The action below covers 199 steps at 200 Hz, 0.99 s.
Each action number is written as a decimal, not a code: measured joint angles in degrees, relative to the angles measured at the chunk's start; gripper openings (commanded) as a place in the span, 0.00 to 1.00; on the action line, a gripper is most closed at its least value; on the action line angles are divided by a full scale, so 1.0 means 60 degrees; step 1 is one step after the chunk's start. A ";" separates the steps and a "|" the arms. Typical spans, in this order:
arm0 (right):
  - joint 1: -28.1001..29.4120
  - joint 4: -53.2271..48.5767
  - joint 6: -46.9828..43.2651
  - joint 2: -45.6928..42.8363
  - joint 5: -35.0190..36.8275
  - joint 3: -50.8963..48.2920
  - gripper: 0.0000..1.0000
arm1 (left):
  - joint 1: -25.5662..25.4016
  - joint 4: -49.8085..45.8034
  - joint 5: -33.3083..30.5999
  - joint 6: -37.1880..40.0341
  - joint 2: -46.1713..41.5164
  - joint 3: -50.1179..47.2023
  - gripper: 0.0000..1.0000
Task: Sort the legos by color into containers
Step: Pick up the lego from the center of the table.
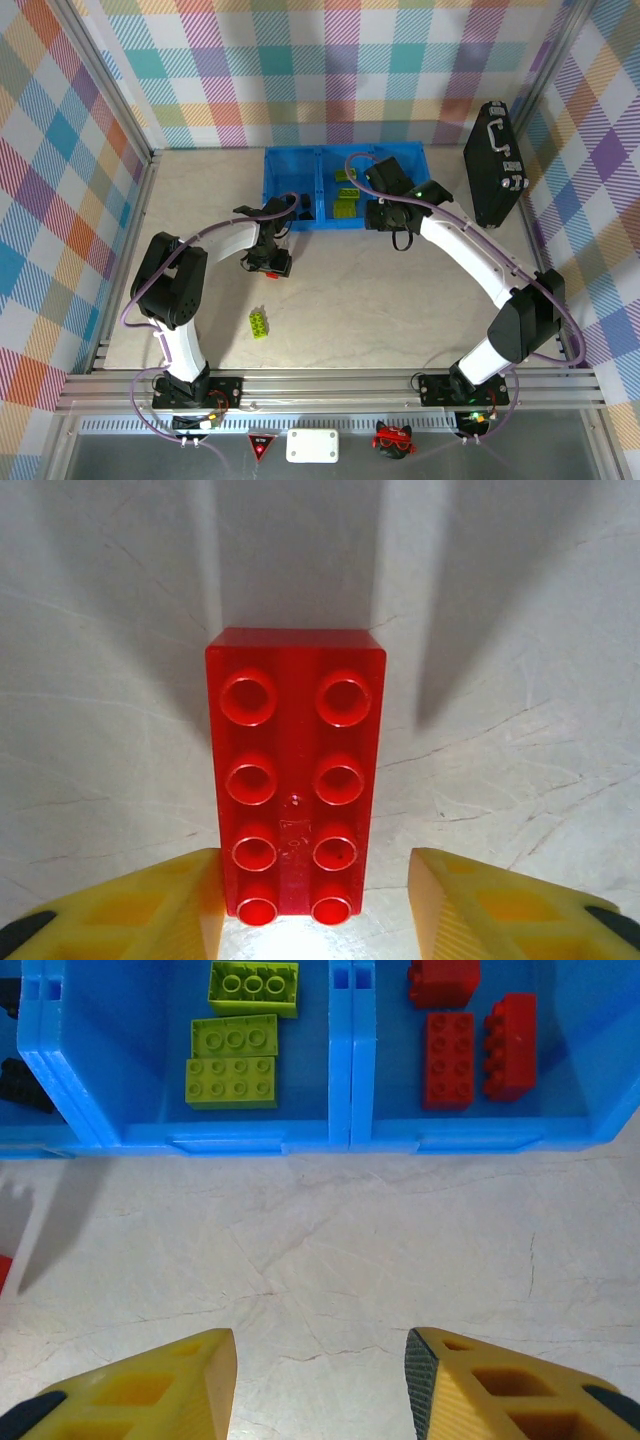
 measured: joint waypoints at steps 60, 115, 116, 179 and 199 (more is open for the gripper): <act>0.0000 0.0091 0.0171 0.0004 -0.0146 0.0000 0.49 | -0.0007 0.0146 -0.0208 -0.0040 0.0011 -0.0087 0.40; 0.0000 0.0091 0.0211 0.0011 -0.0182 0.0000 0.49 | -0.0011 0.0146 -0.0240 -0.0055 0.0007 -0.0087 0.33; 0.0000 0.0091 0.0211 0.0011 -0.0182 0.0000 0.49 | -0.0011 0.0146 -0.0244 -0.0058 0.0007 -0.0087 0.33; 0.0000 0.0091 0.0208 0.0022 -0.0175 0.0000 0.49 | -0.0200 0.0131 -0.0291 -0.0153 -0.0015 -0.0036 0.31; -0.0004 0.0087 0.0208 0.0022 -0.0153 0.0000 0.49 | -0.0448 0.0113 -0.0277 -0.0200 -0.0015 0.0168 0.31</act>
